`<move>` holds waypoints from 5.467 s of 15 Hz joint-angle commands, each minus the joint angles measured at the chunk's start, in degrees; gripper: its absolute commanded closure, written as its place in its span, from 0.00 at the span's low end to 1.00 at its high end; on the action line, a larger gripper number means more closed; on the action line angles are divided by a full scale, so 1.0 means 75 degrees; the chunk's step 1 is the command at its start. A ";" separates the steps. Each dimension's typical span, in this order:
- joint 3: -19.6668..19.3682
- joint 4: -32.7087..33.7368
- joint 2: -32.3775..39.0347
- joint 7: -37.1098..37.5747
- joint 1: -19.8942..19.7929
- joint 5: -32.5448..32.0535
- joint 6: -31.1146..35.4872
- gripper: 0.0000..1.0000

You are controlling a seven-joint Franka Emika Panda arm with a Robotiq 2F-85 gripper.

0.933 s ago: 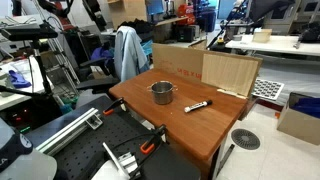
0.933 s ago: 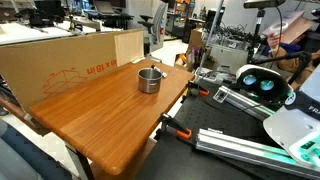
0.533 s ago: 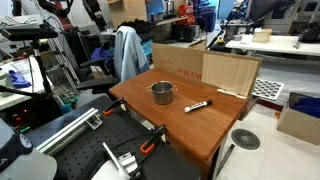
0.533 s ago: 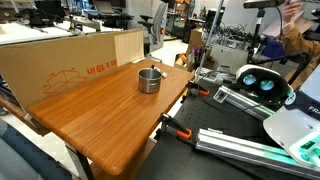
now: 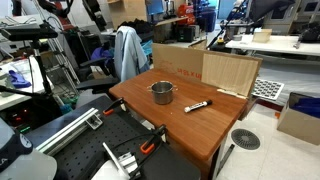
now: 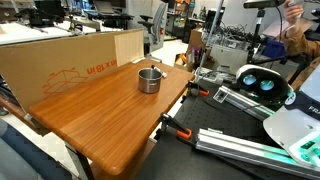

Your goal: Put the marker in the pot

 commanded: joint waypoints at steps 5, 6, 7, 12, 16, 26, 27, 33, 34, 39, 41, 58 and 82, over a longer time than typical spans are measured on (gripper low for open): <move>-0.0570 -0.0285 0.0030 0.0963 -0.0277 -0.0727 0.0859 0.00; -0.0726 -0.0373 0.0049 0.1055 -0.0406 -0.0794 0.1054 0.00; -0.0861 -0.0455 0.0068 0.1115 -0.0546 -0.0881 0.1290 0.00; -0.1439 -0.0991 0.0505 0.1474 -0.1505 -0.1401 0.3092 0.00; -0.1773 -0.1257 0.1365 0.1325 -0.2096 -0.1564 0.4475 0.00; -0.2904 -0.0212 0.4339 0.1421 -0.2774 -0.2655 0.5447 0.00; -0.3153 -0.0019 0.4607 0.1440 -0.2647 -0.2765 0.5389 0.00; -0.4566 0.1217 0.6407 0.0675 -0.1636 -0.1841 0.5743 0.00; -0.4648 0.1410 0.6701 0.0422 -0.1526 -0.1503 0.5837 0.00; -0.4689 0.2255 0.7792 -0.0875 -0.1168 0.0195 0.6094 0.00; -0.4577 0.2592 0.8127 -0.1361 -0.1169 0.0764 0.6065 0.00; -0.4325 0.3823 0.9287 -0.3122 -0.1105 0.1860 0.5562 0.64; -0.5873 0.2067 0.6151 -0.1201 0.1041 -0.0555 0.6593 0.95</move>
